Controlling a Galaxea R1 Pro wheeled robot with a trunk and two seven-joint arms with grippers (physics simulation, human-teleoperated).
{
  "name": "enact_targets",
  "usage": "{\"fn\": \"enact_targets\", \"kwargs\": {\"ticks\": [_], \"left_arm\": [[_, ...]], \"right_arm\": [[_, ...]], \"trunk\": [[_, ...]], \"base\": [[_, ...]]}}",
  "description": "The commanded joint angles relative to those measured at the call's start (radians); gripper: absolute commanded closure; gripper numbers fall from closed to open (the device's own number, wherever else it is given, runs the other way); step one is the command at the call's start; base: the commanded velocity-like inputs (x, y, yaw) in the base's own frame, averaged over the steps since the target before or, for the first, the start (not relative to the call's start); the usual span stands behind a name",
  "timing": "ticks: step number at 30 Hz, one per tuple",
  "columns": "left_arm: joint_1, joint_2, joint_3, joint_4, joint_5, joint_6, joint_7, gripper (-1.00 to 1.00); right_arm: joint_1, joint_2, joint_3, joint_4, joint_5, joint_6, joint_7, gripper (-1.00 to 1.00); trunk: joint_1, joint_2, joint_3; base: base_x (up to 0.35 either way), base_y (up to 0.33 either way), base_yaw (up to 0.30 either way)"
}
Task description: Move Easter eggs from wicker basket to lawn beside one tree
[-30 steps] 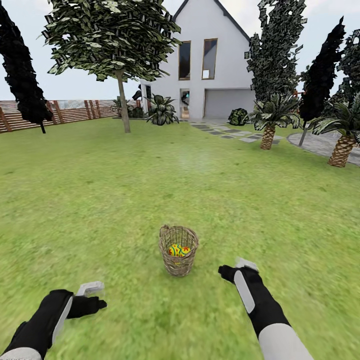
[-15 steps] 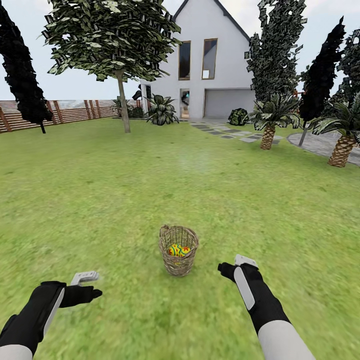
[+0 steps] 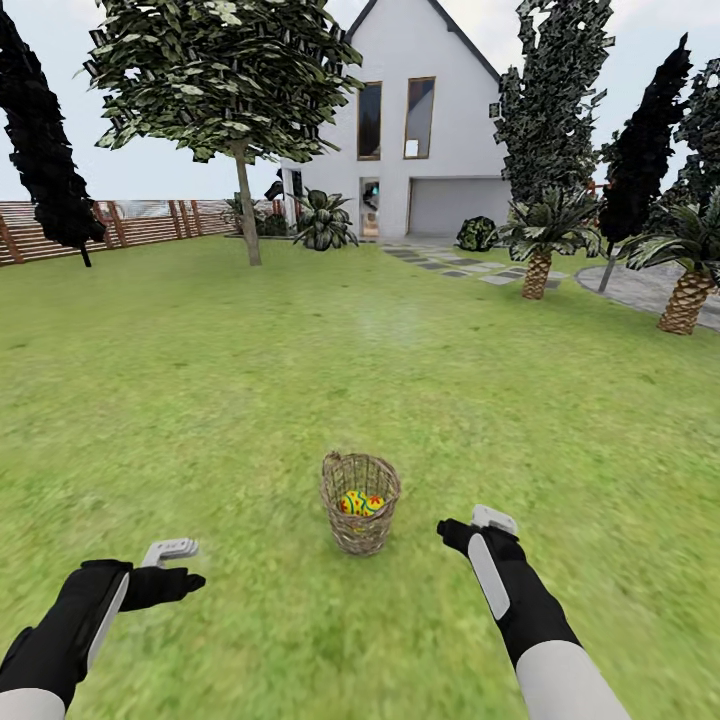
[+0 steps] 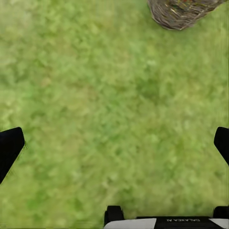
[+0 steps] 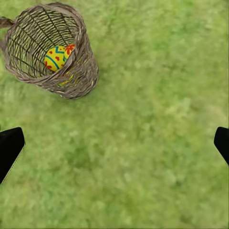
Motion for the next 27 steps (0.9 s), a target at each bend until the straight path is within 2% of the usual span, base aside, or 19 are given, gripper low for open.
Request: {"fn": "enact_targets", "kwargs": {"ticks": [1, 7, 27], "left_arm": [[-0.001, 0.0, 0.002, -0.003, -0.011, 0.002, -0.01, -1.0], [-0.001, 0.001, 0.003, -0.007, -0.011, 0.002, -0.012, -1.0], [-0.001, 0.001, 0.003, -0.007, -0.01, 0.001, -0.011, -1.0]], "right_arm": [[-0.001, 0.001, -0.001, -0.001, -0.011, 0.0, -0.008, -1.0], [-0.001, 0.001, -0.001, 0.002, -0.012, -0.005, -0.007, -1.0], [-0.001, 0.002, -0.001, 0.007, -0.012, -0.006, -0.004, -1.0]], "trunk": [[0.001, -0.002, -0.002], [0.001, -0.002, -0.002], [0.001, -0.002, 0.007]], "base": [[0.173, 0.245, -0.019], [0.187, 0.272, -0.15], [0.219, 0.268, -0.253]]}}
